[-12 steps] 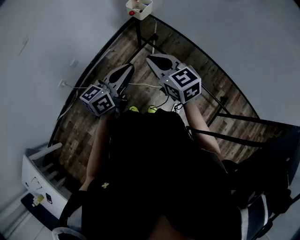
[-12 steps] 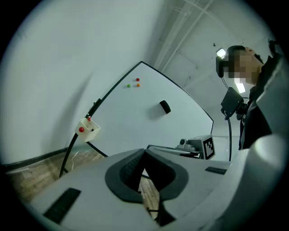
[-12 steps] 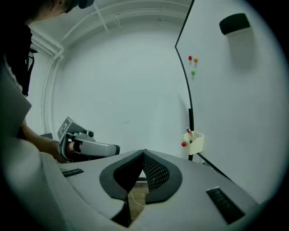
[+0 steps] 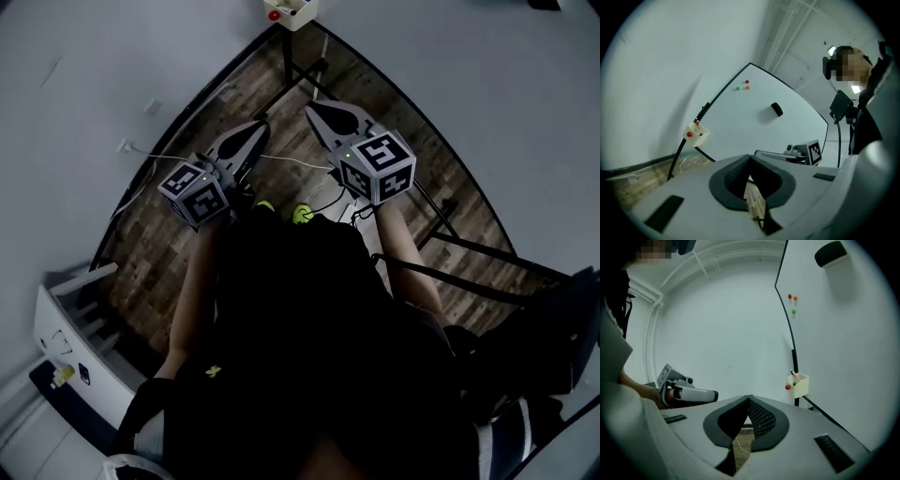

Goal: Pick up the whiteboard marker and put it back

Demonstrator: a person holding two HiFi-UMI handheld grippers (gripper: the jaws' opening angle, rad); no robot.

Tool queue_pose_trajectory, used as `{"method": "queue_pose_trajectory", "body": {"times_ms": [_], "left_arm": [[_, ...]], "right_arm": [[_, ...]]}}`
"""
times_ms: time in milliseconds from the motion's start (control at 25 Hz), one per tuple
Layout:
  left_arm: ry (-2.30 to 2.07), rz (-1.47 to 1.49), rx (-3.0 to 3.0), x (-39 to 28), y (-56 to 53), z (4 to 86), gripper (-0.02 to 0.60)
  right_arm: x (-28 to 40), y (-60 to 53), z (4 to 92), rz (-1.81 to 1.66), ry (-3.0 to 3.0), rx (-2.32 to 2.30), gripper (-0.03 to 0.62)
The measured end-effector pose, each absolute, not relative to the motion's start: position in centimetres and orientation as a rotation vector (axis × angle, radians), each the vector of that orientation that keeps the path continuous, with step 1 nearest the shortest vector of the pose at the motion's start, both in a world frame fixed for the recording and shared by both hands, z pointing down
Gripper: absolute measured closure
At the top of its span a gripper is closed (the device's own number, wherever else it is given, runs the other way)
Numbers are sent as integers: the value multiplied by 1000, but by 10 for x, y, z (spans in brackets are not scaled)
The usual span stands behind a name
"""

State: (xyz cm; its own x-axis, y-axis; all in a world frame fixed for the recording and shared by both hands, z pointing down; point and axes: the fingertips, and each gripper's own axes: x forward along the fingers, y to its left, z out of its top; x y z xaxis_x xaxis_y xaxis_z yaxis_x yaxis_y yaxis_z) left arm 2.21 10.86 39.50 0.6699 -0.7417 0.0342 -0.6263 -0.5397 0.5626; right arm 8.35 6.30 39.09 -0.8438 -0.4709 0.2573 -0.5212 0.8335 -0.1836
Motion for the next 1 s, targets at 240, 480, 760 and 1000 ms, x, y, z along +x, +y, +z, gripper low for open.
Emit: {"method": "queue_pose_trajectory", "body": {"times_ms": [240, 480, 760, 1000], "left_arm": [[-1090, -279, 2303, 14, 103, 405, 566], [-1091, -284, 2301, 0, 80, 406, 566], [-1079, -242, 2345, 2, 39, 408, 566], [-1017, -194, 2380, 0, 2, 411, 566]], "right_arm": [[85, 47, 401, 395, -2790, 771, 590], [74, 24, 410, 371, -2757, 777, 589], [70, -4, 412, 298, -2716, 785, 589], [52, -36, 411, 270, -2689, 797, 589]]}}
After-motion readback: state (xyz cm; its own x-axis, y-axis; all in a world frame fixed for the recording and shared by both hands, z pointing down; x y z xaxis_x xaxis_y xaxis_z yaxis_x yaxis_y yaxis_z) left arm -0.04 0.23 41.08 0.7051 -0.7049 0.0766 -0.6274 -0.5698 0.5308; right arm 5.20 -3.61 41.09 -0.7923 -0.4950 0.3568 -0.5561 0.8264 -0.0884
